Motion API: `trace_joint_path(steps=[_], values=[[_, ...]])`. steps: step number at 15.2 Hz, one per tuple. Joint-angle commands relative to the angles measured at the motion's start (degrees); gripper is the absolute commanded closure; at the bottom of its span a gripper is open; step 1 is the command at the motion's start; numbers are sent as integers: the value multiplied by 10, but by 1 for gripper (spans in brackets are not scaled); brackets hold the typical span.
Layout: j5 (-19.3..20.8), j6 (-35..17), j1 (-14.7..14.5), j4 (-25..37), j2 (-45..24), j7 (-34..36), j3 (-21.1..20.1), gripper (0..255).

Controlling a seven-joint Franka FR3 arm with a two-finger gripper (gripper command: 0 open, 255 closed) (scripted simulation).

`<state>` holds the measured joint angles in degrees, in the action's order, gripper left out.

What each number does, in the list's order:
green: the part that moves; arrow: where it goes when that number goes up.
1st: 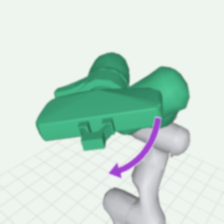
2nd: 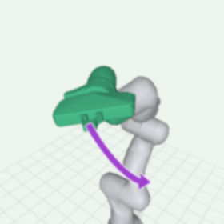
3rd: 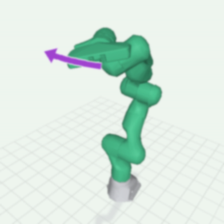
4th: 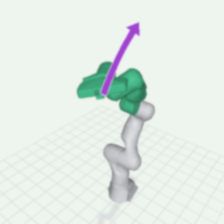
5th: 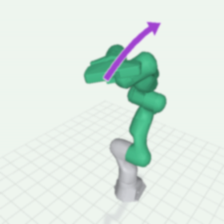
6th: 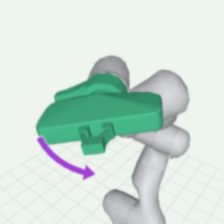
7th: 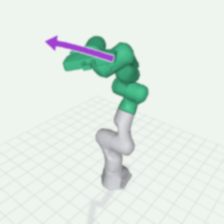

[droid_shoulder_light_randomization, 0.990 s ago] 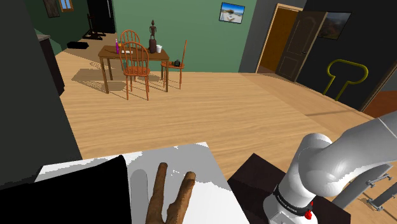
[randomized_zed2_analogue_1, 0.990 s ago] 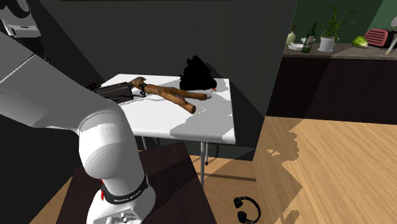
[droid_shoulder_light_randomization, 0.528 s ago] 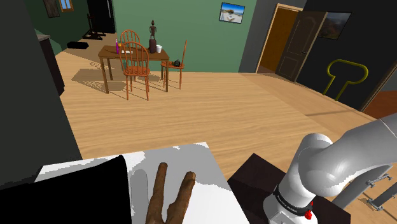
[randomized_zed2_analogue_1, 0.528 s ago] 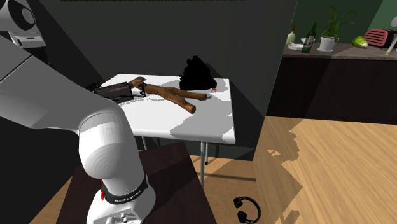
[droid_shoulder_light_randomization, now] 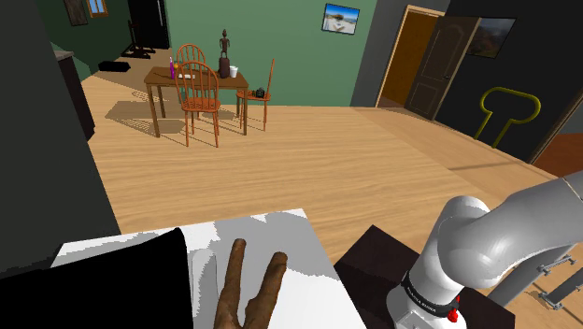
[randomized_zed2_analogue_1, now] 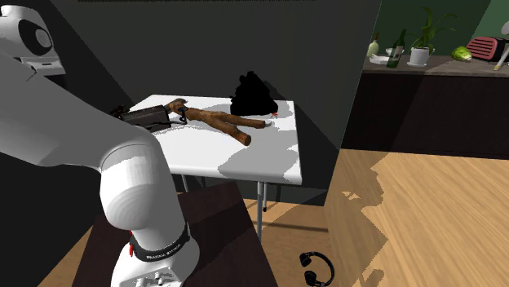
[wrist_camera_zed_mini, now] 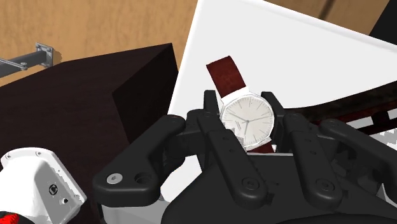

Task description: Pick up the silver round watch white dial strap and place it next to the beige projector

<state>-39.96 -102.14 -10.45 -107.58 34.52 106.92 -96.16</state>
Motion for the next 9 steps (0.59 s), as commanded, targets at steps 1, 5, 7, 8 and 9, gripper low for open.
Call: trace_joint_path(steps=[1, 5, 7, 8, 9], values=[[-6, -11, 4, -9, 4, -5, -8, 255], [-21, -33, 14, -24, 14, -14, -27, 255], [-29, -43, 19, -31, 19, -19, -37, 255], [-33, -48, 22, -34, 22, -22, -42, 255], [-36, -54, 25, -37, 25, -24, -48, 255]])
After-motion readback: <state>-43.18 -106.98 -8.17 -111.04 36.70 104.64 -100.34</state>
